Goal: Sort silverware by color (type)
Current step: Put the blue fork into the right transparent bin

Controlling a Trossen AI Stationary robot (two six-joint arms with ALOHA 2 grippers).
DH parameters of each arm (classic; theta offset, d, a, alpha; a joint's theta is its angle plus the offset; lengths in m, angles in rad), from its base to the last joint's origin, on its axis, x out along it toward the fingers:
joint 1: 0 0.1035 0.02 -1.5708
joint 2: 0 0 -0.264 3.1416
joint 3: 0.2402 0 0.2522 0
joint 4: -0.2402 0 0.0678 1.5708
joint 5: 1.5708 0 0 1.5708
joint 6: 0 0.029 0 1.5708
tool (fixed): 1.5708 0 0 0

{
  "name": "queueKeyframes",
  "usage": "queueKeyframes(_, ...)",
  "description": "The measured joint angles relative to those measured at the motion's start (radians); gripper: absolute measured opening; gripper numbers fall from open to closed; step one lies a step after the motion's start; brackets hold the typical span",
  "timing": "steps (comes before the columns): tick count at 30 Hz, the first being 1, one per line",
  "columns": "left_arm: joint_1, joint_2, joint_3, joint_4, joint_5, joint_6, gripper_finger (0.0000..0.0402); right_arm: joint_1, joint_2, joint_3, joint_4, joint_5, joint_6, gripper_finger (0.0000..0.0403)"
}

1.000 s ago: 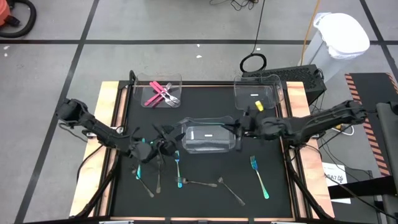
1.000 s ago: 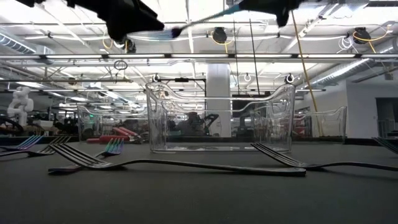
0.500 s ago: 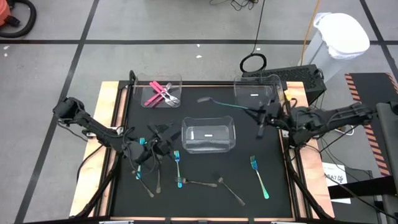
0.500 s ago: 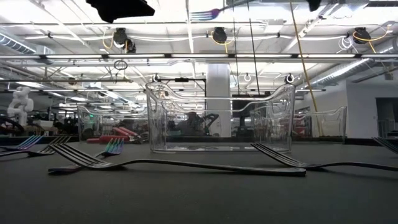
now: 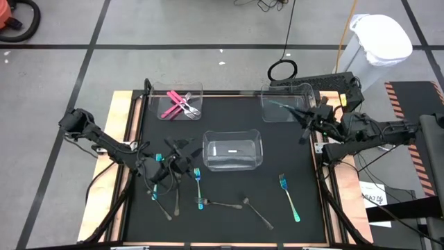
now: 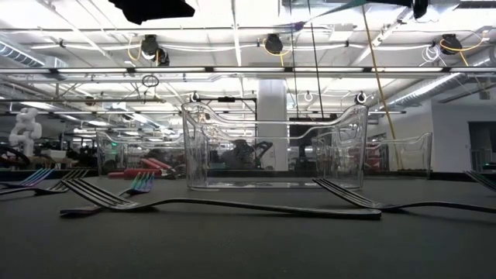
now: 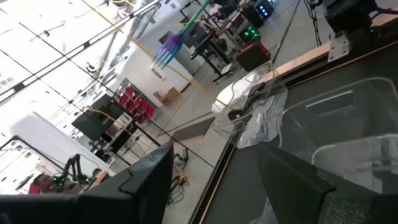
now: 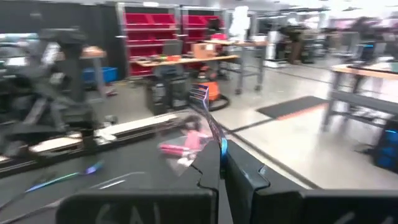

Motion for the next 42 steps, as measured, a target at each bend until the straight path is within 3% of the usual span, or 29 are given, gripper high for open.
queueKeyframes(11, 0.045, 0.000, 0.000, -0.006, 0.097, -0.030, 0.0233, -0.134, -0.007, 0.149, -0.242, -0.004, 0.014, 0.0004)
queueKeyframes(20, 0.086, 0.000, 0.000, -0.009, 0.183, -0.052, 0.0233, -0.201, -0.006, 0.255, -0.435, -0.081, 0.068, 0.0004)
queueKeyframes(35, 0.152, 0.000, 0.000, -0.008, 0.301, -0.048, 0.0233, -0.344, -0.006, 0.257, -0.527, -0.080, 0.137, 0.0004)
queueKeyframes(42, 0.176, -0.025, 0.000, -0.009, 0.332, -0.032, 0.0233, -0.387, 0.006, 0.171, -0.498, -0.084, 0.148, 0.0004)
